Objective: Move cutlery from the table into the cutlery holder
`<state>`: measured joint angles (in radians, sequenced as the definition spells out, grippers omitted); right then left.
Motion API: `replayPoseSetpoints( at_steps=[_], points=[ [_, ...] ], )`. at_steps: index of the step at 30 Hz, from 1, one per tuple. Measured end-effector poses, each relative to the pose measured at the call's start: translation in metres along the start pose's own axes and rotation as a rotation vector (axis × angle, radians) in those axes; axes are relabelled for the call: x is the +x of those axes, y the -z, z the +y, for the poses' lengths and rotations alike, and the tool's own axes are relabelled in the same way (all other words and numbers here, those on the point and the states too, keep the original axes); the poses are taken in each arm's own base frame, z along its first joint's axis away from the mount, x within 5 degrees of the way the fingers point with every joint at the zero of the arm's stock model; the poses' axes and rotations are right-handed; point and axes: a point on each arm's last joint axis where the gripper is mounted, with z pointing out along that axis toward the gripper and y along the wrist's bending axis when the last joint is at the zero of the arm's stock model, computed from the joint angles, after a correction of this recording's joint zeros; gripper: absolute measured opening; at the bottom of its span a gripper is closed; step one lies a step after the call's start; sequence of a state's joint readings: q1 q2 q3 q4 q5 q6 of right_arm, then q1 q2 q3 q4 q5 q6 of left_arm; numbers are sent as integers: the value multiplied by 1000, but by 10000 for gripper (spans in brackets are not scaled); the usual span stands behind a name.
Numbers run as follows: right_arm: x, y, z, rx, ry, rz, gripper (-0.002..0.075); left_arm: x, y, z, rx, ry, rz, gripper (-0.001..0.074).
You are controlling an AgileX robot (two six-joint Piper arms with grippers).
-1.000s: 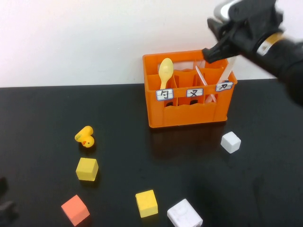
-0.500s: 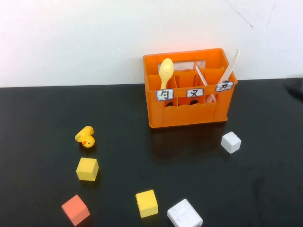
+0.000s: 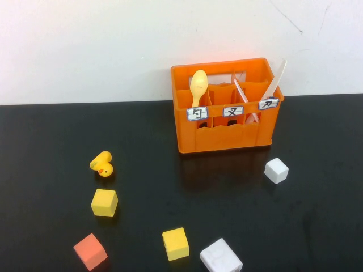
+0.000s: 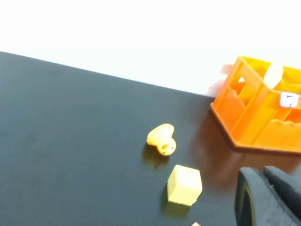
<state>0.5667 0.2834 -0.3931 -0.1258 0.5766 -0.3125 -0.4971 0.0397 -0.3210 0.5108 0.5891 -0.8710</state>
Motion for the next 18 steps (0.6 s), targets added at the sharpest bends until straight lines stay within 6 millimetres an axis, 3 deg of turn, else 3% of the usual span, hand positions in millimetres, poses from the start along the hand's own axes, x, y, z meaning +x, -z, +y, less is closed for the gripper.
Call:
replayPoseSetpoints(
  at_steps=[5,18],
  points=[
    [14,12,10,-65,-74,27,-1,1,0,1,-9,4,11,-1],
    [15,15,11,-75,-88,20,-2,1,0,1,-14,4,15,-1]
  ],
)
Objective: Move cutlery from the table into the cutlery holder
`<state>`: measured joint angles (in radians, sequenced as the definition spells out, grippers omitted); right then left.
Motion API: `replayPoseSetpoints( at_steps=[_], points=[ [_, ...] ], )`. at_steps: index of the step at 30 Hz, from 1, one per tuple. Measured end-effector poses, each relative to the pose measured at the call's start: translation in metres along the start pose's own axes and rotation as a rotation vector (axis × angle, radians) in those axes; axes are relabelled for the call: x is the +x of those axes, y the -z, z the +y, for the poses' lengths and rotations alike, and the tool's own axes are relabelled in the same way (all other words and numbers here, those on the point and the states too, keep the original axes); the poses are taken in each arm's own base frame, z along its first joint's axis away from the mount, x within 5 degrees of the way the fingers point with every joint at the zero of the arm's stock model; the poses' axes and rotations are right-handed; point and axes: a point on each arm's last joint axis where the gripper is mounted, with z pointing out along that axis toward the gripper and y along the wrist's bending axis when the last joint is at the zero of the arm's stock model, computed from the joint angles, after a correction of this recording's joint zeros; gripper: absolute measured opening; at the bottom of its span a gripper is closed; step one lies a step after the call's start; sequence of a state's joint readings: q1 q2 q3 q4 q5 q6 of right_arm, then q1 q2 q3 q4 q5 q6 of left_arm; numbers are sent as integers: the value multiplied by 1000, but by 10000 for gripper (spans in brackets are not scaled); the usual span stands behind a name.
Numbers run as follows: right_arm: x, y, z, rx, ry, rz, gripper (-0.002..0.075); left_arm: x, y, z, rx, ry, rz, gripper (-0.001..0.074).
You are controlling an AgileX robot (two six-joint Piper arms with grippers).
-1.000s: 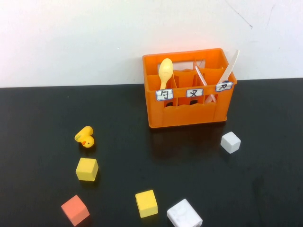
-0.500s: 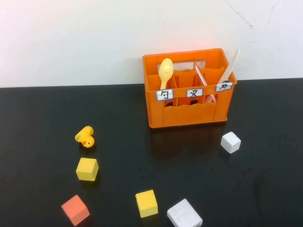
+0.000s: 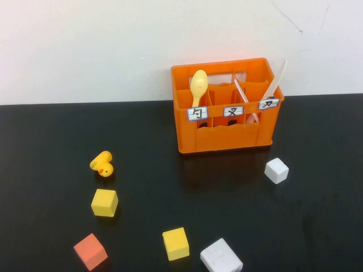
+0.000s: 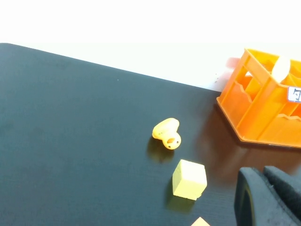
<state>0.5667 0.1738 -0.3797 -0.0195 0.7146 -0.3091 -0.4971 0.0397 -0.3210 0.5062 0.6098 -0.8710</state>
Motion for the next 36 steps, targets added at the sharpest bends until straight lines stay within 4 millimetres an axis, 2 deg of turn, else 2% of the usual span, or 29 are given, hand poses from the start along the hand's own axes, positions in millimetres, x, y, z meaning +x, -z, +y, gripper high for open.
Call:
replayPoseSetpoints(
  at_steps=[3,7,10,12,17,26,30,36],
  points=[
    [0,0,0,0,0,0,-2,1,0,0,1,9,8,-1],
    [0,0,0,0,0,0,-2,5,1,-3,12,107,51,-1],
    [0,0,0,-1,-1,0,-2,8,2,-3,-28,172,47,-1],
    [0,0,0,-1,-1,0,-2,9,4,0,-66,147,20,-1],
    [0,0,0,-1,-1,0,-2,28,-4,3,-105,-10,8,-1],
    [0,0,1,-5,-6,-1,-2,77,-31,21,-152,73,-4,-1],
    [0,0,1,-8,-8,-3,-2,81,-33,23,-163,100,0,-1],
    [0,0,1,-8,-8,-3,-2,82,-32,22,-162,49,12,-1]
  ],
)
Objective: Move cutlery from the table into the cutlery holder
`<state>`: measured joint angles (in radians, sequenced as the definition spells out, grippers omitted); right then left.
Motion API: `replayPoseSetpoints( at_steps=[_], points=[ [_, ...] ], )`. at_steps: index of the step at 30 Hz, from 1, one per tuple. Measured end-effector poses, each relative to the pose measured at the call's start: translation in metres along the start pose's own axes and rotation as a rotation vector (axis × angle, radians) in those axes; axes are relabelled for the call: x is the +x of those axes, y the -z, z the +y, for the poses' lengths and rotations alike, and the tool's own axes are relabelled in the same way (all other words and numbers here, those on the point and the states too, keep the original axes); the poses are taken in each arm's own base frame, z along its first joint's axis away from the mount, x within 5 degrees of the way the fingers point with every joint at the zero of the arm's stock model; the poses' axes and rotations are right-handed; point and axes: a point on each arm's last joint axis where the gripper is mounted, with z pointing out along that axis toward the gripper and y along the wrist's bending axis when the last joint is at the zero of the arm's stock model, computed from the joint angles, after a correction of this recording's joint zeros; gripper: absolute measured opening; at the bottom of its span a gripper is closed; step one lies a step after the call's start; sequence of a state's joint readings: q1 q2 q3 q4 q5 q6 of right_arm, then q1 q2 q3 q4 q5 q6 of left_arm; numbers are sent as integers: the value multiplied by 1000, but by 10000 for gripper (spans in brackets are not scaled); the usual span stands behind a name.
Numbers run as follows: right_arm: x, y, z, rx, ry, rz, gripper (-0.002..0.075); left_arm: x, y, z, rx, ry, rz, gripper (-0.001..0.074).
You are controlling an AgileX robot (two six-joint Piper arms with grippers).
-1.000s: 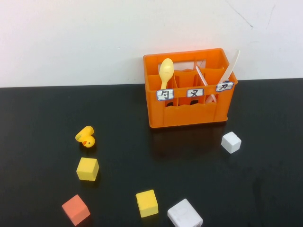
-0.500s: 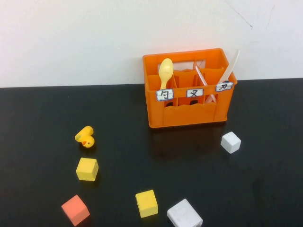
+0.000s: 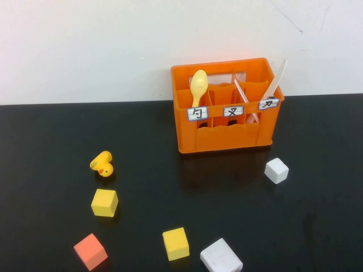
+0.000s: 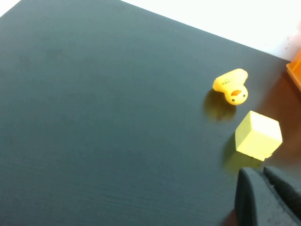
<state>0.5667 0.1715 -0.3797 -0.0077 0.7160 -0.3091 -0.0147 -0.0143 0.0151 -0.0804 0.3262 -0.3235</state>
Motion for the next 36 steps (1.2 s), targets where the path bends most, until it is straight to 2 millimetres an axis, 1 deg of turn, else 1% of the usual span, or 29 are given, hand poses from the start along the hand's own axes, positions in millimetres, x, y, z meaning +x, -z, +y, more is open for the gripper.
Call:
replayPoseSetpoints(
  at_steps=[4,17,36],
  points=[
    [0,0,0,0,0,0,-2,1,0,0,2,-5,6,-1],
    [0,0,0,0,0,0,-2,1,0,-1,13,-111,12,-1],
    [0,0,0,0,0,0,-2,1,0,-1,13,-155,12,-1]
  ],
)
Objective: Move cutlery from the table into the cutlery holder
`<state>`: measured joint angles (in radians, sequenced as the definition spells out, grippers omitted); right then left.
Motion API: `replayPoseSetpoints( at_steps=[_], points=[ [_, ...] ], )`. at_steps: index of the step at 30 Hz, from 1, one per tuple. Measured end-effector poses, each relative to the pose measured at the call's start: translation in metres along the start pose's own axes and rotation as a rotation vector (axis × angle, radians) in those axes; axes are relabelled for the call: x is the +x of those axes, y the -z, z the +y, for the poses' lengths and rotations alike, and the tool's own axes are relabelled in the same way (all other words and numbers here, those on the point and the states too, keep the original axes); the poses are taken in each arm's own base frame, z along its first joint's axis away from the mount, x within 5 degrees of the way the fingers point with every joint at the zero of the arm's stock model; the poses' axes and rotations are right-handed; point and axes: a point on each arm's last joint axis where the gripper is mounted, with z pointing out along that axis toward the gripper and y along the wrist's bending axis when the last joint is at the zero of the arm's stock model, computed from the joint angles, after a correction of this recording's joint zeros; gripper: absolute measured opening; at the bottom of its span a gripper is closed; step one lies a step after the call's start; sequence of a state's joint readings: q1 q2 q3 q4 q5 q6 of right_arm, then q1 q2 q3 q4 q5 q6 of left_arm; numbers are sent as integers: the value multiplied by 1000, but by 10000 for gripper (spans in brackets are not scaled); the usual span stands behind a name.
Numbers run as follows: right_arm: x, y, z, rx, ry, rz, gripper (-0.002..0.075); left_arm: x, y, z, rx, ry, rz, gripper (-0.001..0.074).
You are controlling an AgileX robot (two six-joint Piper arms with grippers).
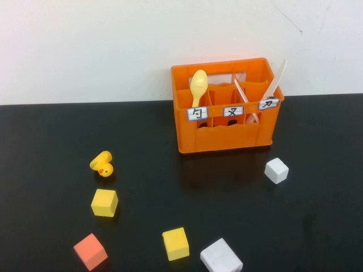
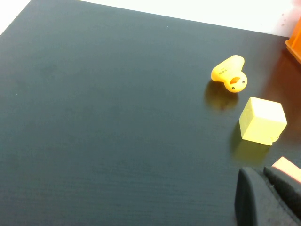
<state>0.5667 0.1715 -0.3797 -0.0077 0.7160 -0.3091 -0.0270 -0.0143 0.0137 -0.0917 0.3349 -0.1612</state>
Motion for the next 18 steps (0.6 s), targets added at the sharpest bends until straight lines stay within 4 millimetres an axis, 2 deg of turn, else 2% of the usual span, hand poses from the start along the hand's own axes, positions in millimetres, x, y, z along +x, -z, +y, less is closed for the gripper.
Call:
replayPoseSetpoints(
  at_steps=[13,18],
  points=[
    [0,0,0,1,5,0,-2,0,0,0,0,0,0,-1],
    [5,2,-6,129,41,-3,-2,0,0,0,0,-4,0,-1]
  ],
)
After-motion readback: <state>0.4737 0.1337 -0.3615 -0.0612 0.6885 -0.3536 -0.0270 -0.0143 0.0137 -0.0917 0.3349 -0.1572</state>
